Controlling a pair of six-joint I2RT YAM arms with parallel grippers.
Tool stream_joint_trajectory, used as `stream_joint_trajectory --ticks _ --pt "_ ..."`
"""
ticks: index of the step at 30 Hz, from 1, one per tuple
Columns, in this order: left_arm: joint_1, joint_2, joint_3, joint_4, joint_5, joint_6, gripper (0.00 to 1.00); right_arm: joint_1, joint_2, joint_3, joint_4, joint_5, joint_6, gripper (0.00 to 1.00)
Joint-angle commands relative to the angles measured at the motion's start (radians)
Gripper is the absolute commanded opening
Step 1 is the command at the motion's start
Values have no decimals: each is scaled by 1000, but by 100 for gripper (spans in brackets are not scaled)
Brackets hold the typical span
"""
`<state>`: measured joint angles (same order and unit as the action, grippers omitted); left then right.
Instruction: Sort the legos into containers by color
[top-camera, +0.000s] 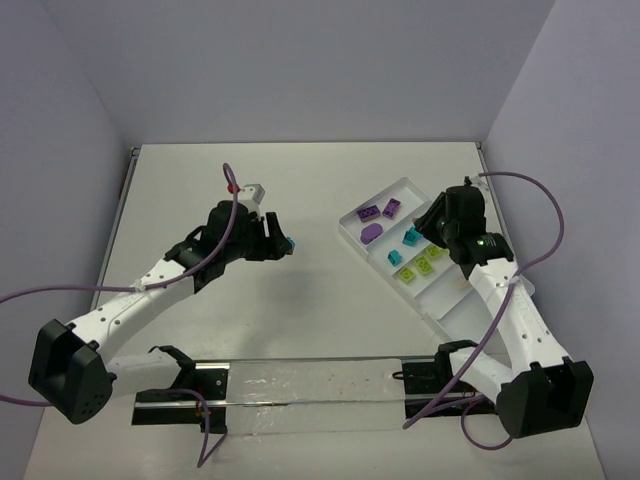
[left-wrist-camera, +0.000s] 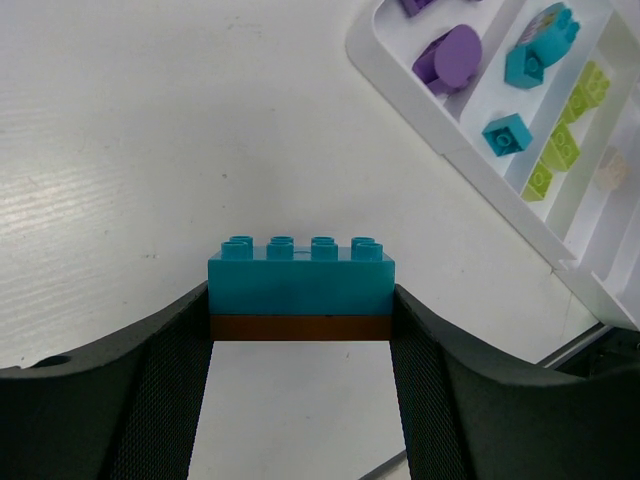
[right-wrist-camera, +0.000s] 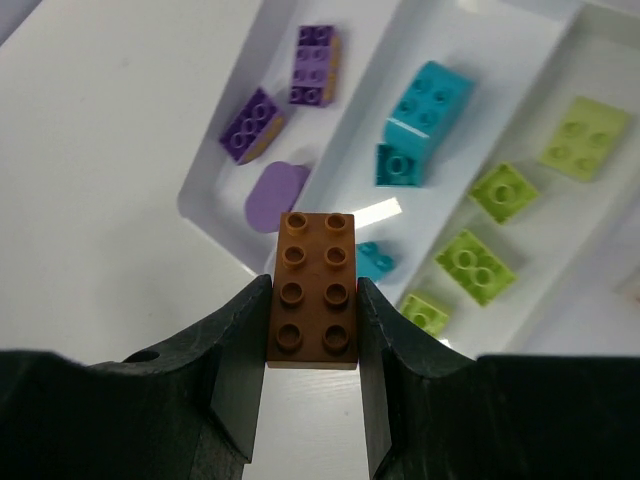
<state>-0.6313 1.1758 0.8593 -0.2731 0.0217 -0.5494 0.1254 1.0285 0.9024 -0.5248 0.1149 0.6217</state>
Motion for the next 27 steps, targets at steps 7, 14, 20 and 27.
stream_joint_trajectory --ticks 7,14,20,27 --pt "10 57 92 -150 -11 -90 0 -170 -75 32 -281 187 21 0" --pt "12 51 96 -184 -2 -105 0 -231 -93 51 -393 336 105 0" --pt "16 83 143 -253 -16 -105 0 -256 -87 31 -440 350 170 0" --pt "40 110 156 -267 -16 -133 0 -281 -120 -30 -497 366 179 0"
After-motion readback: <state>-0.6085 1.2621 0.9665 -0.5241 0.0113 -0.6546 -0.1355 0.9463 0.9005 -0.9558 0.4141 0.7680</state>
